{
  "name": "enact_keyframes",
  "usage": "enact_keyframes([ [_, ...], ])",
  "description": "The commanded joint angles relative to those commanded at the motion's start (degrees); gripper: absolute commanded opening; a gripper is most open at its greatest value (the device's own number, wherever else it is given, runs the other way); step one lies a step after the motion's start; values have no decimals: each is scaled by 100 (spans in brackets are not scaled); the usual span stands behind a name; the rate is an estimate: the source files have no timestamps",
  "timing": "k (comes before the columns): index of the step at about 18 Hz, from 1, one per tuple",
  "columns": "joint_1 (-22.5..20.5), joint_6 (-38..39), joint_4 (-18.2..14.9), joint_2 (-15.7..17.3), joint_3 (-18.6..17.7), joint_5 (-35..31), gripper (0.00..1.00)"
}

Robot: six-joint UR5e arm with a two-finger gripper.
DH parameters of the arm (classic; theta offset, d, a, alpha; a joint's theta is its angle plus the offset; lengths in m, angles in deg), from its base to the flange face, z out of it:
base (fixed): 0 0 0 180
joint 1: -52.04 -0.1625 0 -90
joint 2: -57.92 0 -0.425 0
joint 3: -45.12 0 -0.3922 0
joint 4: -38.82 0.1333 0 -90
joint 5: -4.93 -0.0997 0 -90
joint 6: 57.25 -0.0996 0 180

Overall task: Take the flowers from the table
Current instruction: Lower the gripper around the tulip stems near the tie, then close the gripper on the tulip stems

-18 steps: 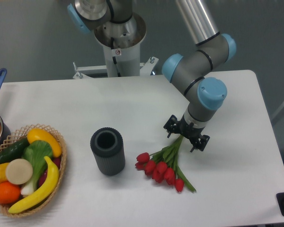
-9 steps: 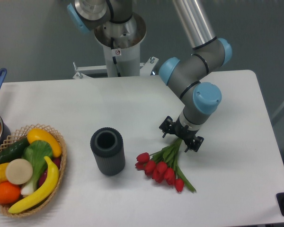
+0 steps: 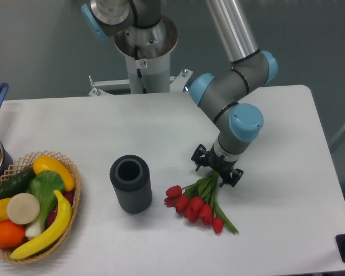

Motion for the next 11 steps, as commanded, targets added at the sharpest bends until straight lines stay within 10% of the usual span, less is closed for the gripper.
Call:
enact_keyframes([
  [11, 0, 264, -17, 35, 0, -9, 38],
])
